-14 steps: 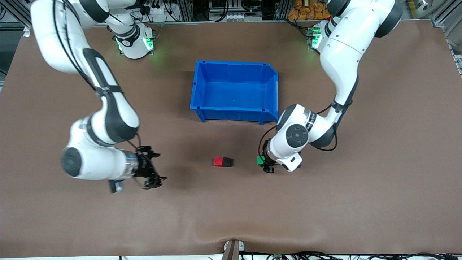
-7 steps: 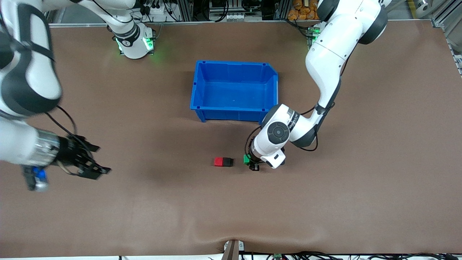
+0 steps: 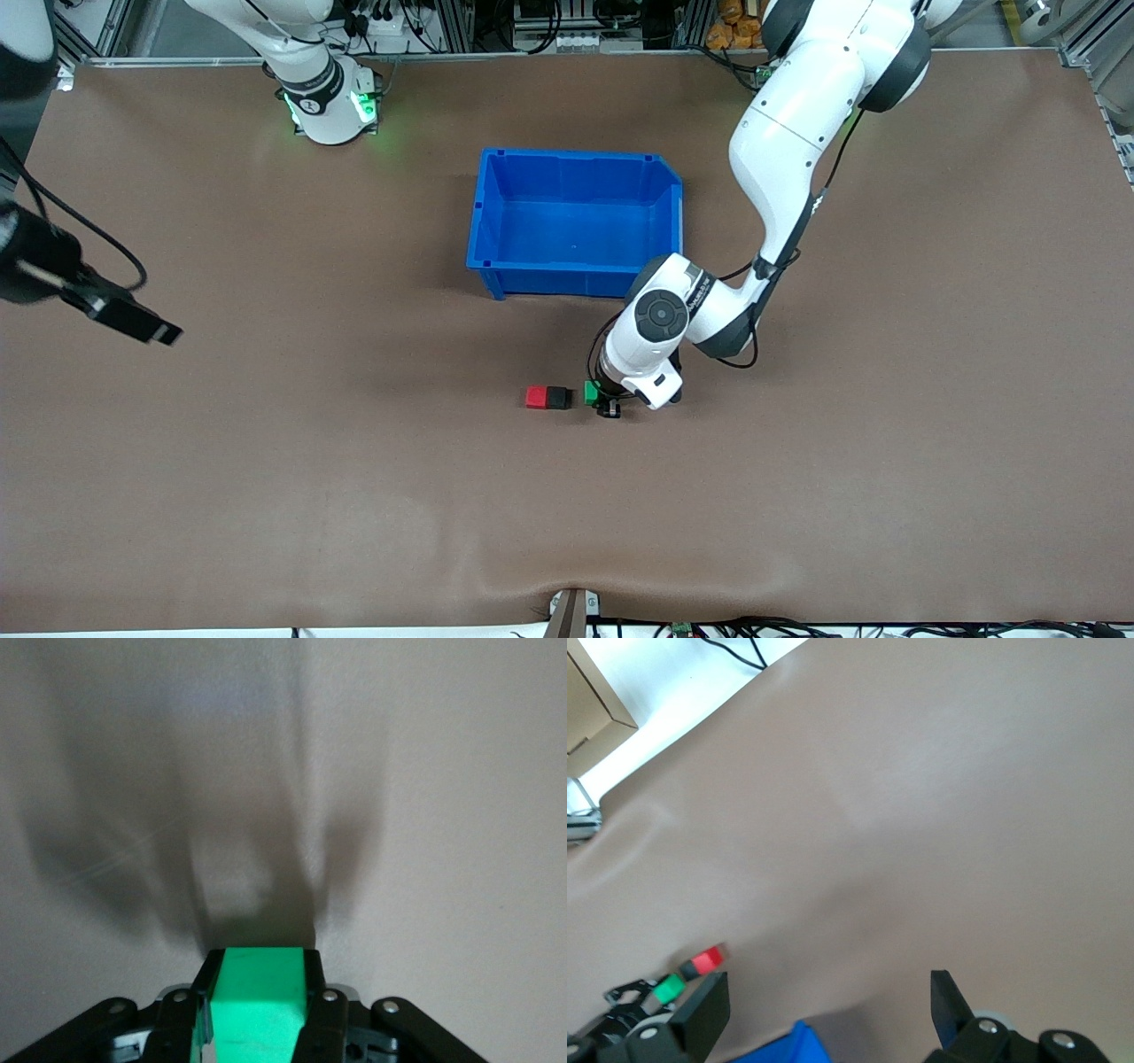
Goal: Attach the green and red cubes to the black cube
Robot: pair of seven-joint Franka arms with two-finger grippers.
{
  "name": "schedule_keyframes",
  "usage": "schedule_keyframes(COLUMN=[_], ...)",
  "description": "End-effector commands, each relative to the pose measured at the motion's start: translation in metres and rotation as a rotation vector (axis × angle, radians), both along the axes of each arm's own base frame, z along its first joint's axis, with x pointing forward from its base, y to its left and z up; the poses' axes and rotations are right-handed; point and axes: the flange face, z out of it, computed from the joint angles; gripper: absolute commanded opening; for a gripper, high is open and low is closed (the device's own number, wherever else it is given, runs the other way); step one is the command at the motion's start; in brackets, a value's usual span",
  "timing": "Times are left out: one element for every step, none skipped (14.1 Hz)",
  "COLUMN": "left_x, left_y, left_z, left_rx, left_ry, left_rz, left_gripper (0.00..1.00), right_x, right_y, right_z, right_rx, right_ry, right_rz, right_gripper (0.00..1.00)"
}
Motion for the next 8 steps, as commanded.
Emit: schedule_keyframes(left_x=[0.003,0.003,0.005,0.006,0.007,0.009,0.013,0.01], left_y=[-0.01,-0.014,-0.016,-0.018,-0.019,-0.021,-0.02,-0.023], left_z=[-0.002,-0.002,-0.003,-0.004,-0.006,-0.006,-0.004,-0.007], left_rx=[0.003,0.005,0.003,-0.001,-0.004,-0.015,-0.018,-0.012], left_ry=[-0.028,-0.036,-0.039,-0.042,-0.045,-0.059,-0.074,-0.074], left_rz=[0.009,0.005,0.006,0.008,0.013,0.014,0.019,0.014], left_gripper=[0.0,0.0,0.0,0.0,0.0,0.0,0.0,0.0], right_x=[-0.035,-0.046,-0.05,-0.06,-0.066,-0.074,-0.082,-0.086], right_y=[-0.002,-0.009,-0.019,-0.037,-0.054,-0.071,-0.083,-0.089], right_z=[0.018,0.022,0.024,0.028,0.028,0.034,0.035,0.034], right_rx=[-0.045,-0.06,-0.071,-0.079,-0.075,-0.074,-0.059,-0.048], right_ry=[0.023,0.047,0.056,0.095,0.127,0.135,0.152,0.168], right_rz=[0.015,0.003,0.017,0.077,0.168,0.209,0.236,0.25], right_gripper=[1.0,1.0,1.0,1.0,1.0,1.0,1.0,1.0])
